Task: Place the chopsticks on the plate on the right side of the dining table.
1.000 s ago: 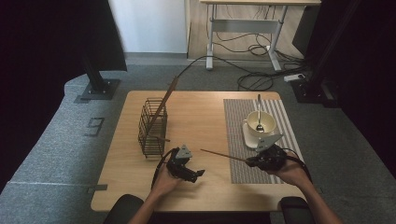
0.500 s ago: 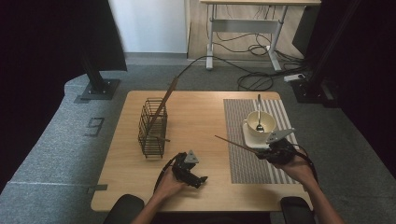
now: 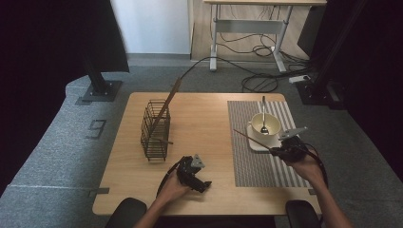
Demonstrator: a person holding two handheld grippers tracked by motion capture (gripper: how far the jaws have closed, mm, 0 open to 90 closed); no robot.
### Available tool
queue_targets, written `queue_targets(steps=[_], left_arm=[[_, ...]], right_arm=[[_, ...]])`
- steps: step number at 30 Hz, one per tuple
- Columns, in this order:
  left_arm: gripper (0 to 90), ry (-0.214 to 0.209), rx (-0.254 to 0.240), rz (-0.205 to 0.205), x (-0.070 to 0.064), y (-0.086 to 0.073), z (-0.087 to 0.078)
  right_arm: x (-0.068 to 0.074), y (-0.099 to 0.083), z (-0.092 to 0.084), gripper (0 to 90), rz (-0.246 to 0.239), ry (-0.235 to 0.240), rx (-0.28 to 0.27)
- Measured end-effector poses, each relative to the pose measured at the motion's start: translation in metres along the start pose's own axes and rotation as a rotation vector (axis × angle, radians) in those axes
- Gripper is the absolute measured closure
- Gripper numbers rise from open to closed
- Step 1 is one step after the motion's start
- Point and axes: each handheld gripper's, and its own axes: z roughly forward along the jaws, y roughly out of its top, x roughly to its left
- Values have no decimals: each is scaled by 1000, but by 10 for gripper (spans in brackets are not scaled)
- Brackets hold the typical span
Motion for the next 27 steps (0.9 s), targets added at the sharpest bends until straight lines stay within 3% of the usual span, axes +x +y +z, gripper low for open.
queue_targets(steps=[10, 27], left_arm=[[0, -1, 0, 0, 0, 0, 0], [0, -2, 1, 0, 0, 0, 0]], right_arm=[[-16, -9, 12, 827, 33, -41, 34], [-37, -17, 29, 823, 32, -40, 58]])
